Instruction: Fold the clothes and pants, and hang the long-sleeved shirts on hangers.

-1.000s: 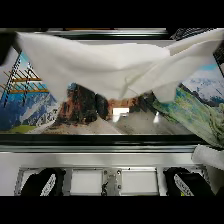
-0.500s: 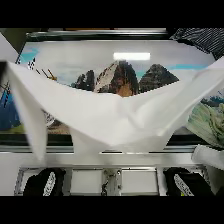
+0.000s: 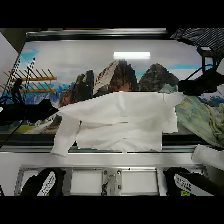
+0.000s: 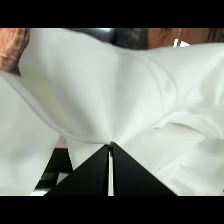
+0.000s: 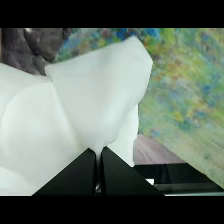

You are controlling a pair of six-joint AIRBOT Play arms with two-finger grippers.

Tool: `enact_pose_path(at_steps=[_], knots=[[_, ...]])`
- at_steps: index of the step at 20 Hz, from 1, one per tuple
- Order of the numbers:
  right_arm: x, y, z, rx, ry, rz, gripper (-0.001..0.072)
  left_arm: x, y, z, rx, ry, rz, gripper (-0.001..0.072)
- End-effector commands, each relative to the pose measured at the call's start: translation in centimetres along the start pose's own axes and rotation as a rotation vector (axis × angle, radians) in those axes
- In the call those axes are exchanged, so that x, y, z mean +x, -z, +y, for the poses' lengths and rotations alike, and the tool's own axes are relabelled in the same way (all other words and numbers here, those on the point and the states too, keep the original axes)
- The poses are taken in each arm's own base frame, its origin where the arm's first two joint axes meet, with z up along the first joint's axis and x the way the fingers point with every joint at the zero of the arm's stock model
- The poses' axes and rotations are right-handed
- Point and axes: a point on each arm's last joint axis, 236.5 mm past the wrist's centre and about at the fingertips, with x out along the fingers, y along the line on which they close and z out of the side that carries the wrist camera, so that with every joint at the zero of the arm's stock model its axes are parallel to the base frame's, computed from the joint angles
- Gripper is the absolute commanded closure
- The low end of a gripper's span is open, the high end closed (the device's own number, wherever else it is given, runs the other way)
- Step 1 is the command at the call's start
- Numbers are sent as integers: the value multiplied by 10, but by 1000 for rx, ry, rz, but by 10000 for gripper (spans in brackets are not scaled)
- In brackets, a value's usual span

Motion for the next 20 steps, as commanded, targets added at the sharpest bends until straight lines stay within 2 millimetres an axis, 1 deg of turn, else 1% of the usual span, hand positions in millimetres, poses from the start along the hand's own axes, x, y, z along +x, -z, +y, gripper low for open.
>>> enact_pose_path(at_steps=[1, 2, 3, 4, 5, 6, 7, 8, 9, 10, 11, 13, 14, 15, 16, 17, 18, 20], knots=[[43, 16, -6, -21, 25, 57, 684, 29, 27, 25, -46, -19, 93, 697], [55, 6, -5, -12, 21, 7, 673, 35, 23, 30, -59, -25, 61, 697], [61, -5, -4, 0, 20, -34, 516, 39, 12, 35, -60, -34, 8, 694], [62, -12, -4, 22, 18, -63, 263, 38, 0, 36, -59, -38, -41, 488], [58, -17, -3, 34, 13, -89, 113, 33, -12, 35, -54, -39, -85, 178], [50, -18, -2, 37, 9, -108, 100, 23, -22, 32, -46, -37, -112, 152], [39, -17, -3, 37, 10, -124, 100, 12, -28, 27, -36, -33, -134, 151], [29, -13, -2, 39, 6, -139, 100, 4, -29, 22, -20, -29, -153, 151], [23, -7, 1, 44, -10, -148, 100, -2, -23, 17, -8, -22, -161, 152], [21, 2, 11, 56, -52, -142, 100, -2, -12, 14, 7, -17, -158, 152], [26, 15, 21, 71, -96, -120, 100, 4, 1, 12, 12, -10, -150, 152], [45, 42, 43, 109, -189, -48, 100, 26, 27, 10, 21, 3, -126, 152], [56, 49, 49, 127, -214, -34, 100, 37, 37, 9, 37, 7, -113, 152], [64, 50, 49, 154, -216, -42, 100, 51, 46, 5, 54, 17, -95, 152], [70, 43, 46, 190, -206, -76, 100, 64, 52, 3, 74, 17, -77, 152], [70, 33, 40, 206, -186, -122, 100, 78, 57, 1, 90, 13, -51, 151], [65, 23, 34, 200, -168, -175, 99, 90, 59, -1, 104, 8, -31, 151], [50, 7, 25, 179, -135, -264, 99, 113, 55, -5, 121, -6, -13, 151]])
